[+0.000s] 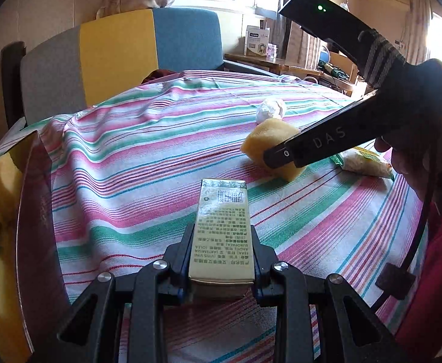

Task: Organize objects
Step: 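Lift the green box with the left tool while the right tool grasps the yellow sponge, then lower the green box into the gold tray and open the left tool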

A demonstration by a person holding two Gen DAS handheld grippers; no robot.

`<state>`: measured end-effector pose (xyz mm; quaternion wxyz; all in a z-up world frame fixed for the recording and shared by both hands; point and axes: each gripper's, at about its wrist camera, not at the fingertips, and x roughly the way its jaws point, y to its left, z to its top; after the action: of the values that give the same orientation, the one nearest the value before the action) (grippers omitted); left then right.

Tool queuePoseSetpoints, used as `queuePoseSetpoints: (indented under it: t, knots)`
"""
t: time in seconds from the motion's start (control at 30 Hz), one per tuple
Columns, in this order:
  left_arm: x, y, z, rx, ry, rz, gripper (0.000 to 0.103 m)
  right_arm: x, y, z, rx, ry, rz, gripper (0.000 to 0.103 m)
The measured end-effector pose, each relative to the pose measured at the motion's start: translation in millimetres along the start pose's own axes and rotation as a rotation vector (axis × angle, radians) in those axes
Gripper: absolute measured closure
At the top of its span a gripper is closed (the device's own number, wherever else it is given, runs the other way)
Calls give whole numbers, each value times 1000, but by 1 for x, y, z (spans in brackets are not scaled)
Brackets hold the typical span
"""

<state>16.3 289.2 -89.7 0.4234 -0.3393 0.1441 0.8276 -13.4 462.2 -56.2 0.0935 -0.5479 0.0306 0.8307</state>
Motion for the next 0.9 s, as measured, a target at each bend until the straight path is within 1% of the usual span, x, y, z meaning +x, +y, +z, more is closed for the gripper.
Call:
queuePoseSetpoints:
  t: [0.2,0.3,0.33,0.47,0.53,0.6,0.67,0.73,0.8,0.9]
  knots:
    - [-2,-2,-1,0,-2,0,73,2,3,-1,-40,-9,-19,54]
    - [-4,-4,1,22,9,13,73,3,3,-3,-46,-12,-22,54]
    - [-7,-5,2,20,13,7,73,3,2,-3,-46,-14,-21,54]
    - [-42,-8,17,-10,-51,-31,73,4,3,-4,-62,-22,-24,54]
    - [-64,-2,28,-49,-80,-32,73,4,3,-5,-59,-23,-23,54]
    - [-81,8,35,-83,-91,0,73,4,3,-6,-60,-24,-24,54]
    - [-93,23,37,-130,-76,54,73,4,4,-6,-61,-24,-25,54]
    - [-101,41,36,-180,-57,121,73,4,5,-6,-65,-24,-28,54]
    - [-110,59,29,-210,-44,204,73,3,6,-7,-70,-25,-34,54]
    - [-122,88,18,-258,-32,303,73,3,7,-8,-75,-26,-39,53]
